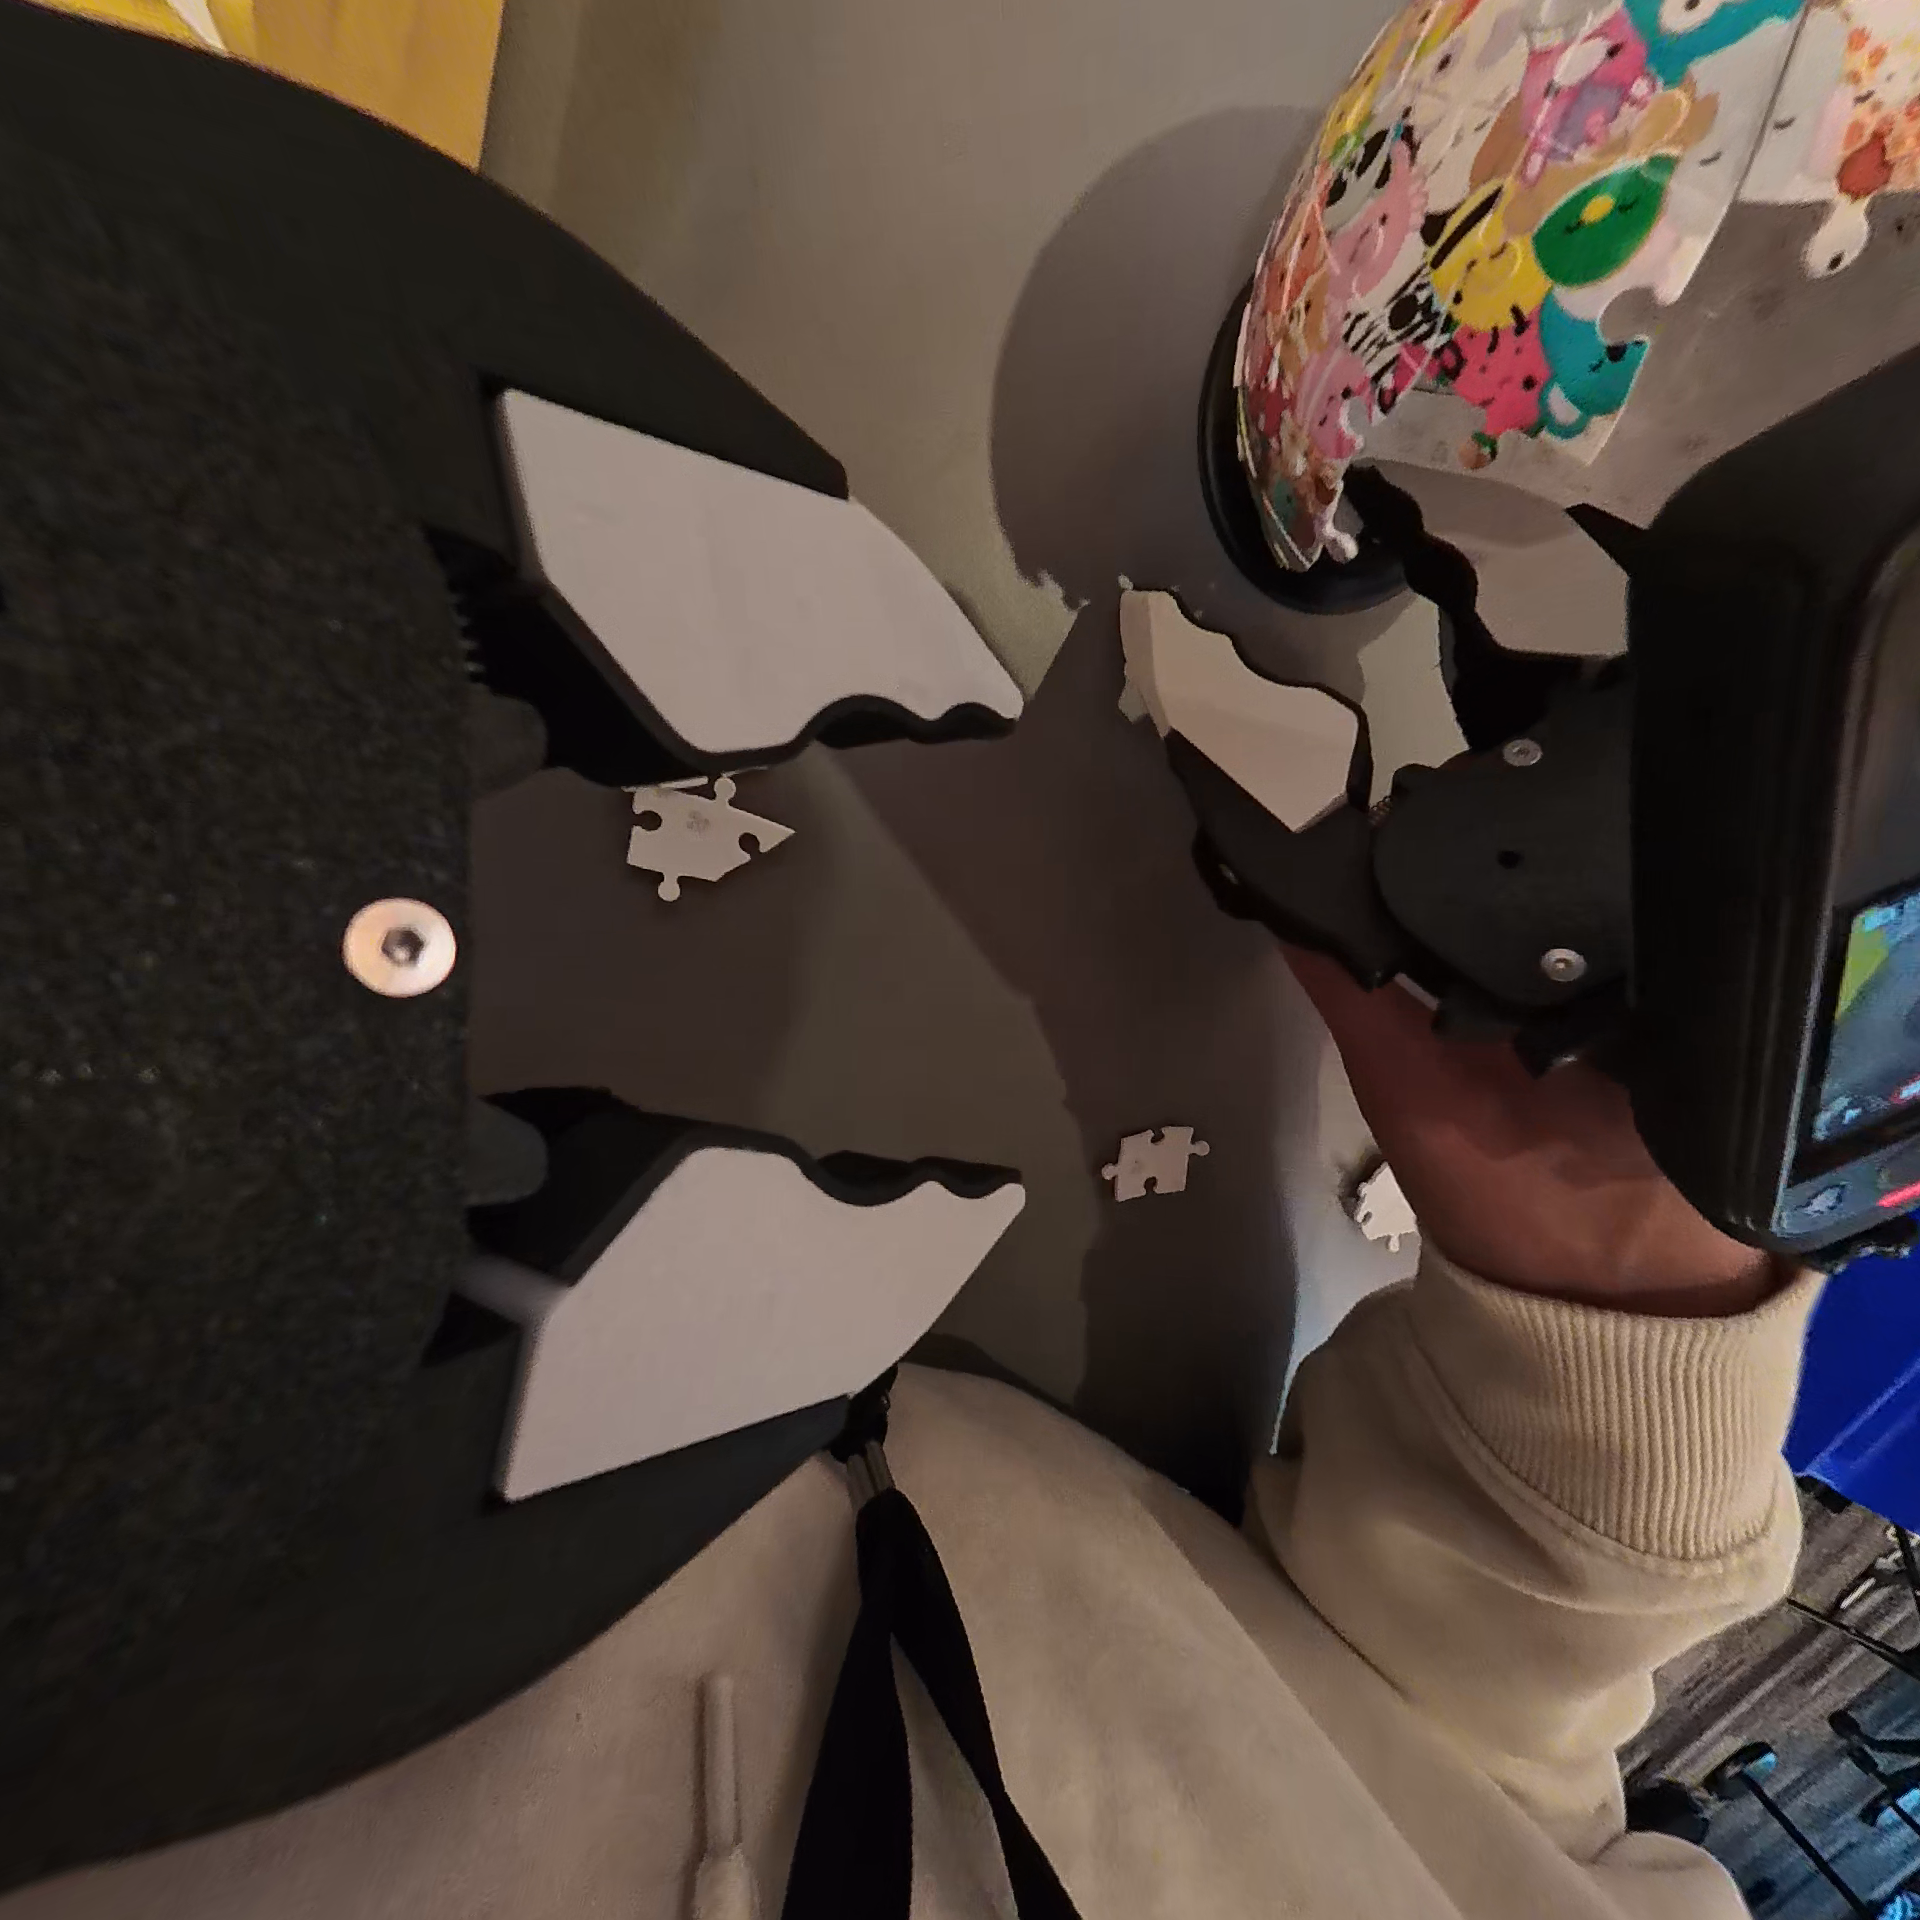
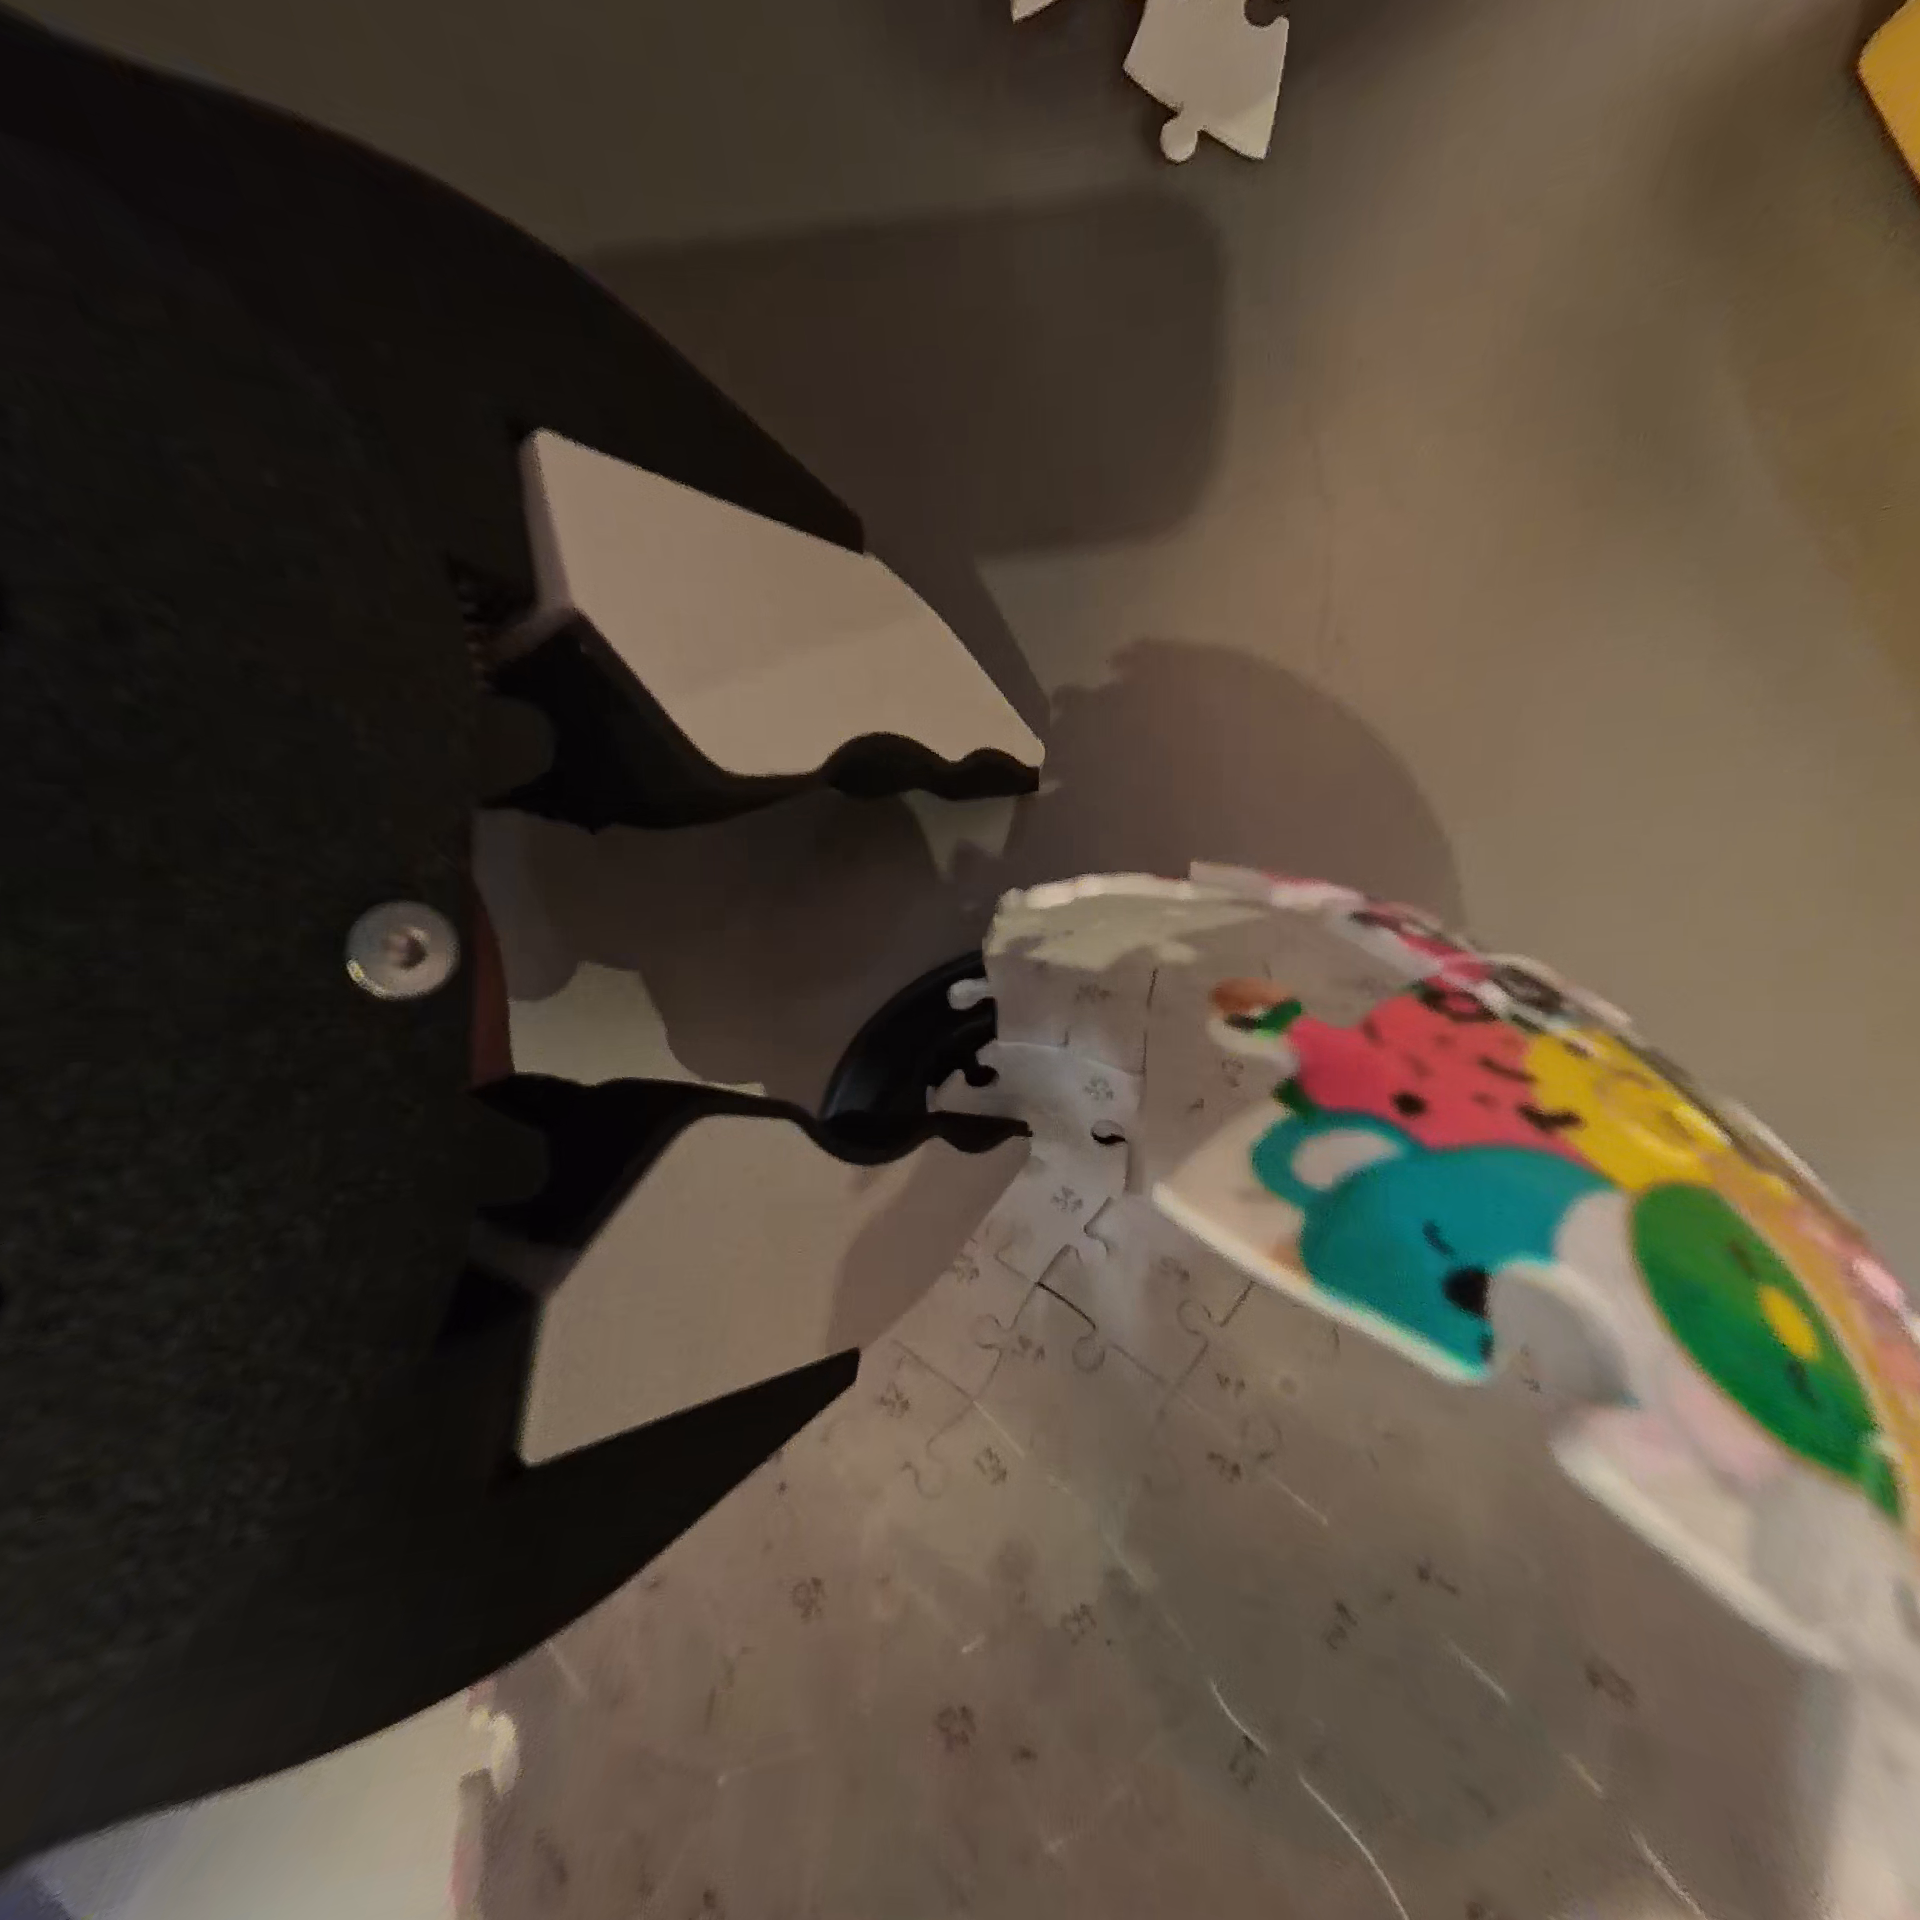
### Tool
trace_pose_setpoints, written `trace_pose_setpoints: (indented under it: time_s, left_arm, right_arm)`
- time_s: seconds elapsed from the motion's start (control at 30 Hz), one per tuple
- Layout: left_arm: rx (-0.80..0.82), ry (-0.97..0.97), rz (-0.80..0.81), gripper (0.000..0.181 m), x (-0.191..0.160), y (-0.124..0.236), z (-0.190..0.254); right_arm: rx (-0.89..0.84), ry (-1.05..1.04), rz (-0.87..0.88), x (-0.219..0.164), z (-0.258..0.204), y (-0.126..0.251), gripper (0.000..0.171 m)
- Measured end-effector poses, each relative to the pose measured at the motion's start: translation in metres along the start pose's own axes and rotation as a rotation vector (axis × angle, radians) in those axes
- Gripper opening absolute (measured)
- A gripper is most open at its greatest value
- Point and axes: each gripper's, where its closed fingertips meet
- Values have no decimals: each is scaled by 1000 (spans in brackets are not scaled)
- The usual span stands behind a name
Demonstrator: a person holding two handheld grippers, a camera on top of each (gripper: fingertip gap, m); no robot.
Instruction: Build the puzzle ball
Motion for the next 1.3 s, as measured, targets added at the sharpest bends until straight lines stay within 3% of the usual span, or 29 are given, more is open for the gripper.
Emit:
trace_pose_setpoints:
  time_s: [0.1, 0.2, 0.47, 0.63, 0.73, 0.93, 1.1, 1.3]
  left_arm:
    - [-1, 4, 4, 76, 1, 2, 0]
    - [0, 8, 9, 76, 1, 5, 0]
    - [0, 14, -2, 77, -1, 6, -1]
    - [32, -24, -56, 76, -13, -1, -9]
    - [13, -30, -62, 75, -14, -8, -6]
    - [11, -38, -76, 75, -16, -10, -1]
    - [14, -17, -66, 75, -16, -7, -5]
    - [4, -12, -60, 74, -15, -7, -2]
  right_arm:
    - [-26, -2, 20, 1, 2, -1, 52]
    - [-121, 60, 21, 1, 10, -2, 30]
    - [-95, 92, -5, 0, 2, 11, 36]
    - [-129, 296, 82, -4, -3, 33, 56]
    - [-178, 356, 53, -12, 5, 25, 53]
    - [-103, 214, 70, -8, 5, 14, 46]
    - [-158, 201, 72, -9, 13, 10, 19]
    - [-174, 154, 69, -9, 14, 11, 17]
Point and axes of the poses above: each gripper's, where its closed fingertips meet, y back along the fingers, x out of its top, z = x × y across the jaws, and after that the axes turned 9 degrees about z, right-handed
